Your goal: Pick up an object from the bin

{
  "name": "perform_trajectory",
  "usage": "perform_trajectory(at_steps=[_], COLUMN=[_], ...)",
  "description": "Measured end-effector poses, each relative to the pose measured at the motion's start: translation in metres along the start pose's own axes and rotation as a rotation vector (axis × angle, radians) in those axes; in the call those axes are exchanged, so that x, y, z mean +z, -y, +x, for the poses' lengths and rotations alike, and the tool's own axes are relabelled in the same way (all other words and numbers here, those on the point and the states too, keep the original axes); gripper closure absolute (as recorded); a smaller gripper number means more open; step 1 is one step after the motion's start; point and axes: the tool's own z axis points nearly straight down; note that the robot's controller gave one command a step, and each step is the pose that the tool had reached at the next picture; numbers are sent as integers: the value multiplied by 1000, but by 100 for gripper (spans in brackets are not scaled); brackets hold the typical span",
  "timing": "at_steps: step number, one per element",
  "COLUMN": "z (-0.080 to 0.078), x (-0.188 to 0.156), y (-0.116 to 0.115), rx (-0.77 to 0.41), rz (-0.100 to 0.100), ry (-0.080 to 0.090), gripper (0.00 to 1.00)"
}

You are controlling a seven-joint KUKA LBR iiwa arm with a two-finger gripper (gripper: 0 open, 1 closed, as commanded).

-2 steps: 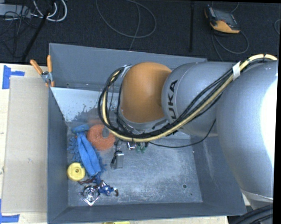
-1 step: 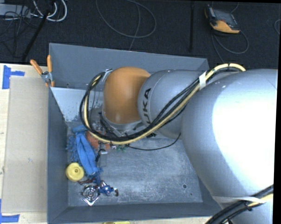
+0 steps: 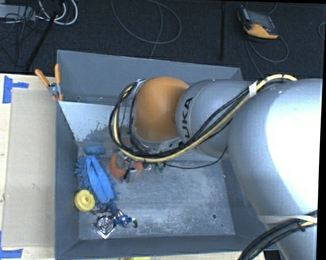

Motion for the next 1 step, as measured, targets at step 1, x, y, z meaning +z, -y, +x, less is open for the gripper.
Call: perform_trajectory(at_steps=[1], z=[0], x=[0], y=[0], rx=[0], rz=[0], ry=[0], gripper=[0])
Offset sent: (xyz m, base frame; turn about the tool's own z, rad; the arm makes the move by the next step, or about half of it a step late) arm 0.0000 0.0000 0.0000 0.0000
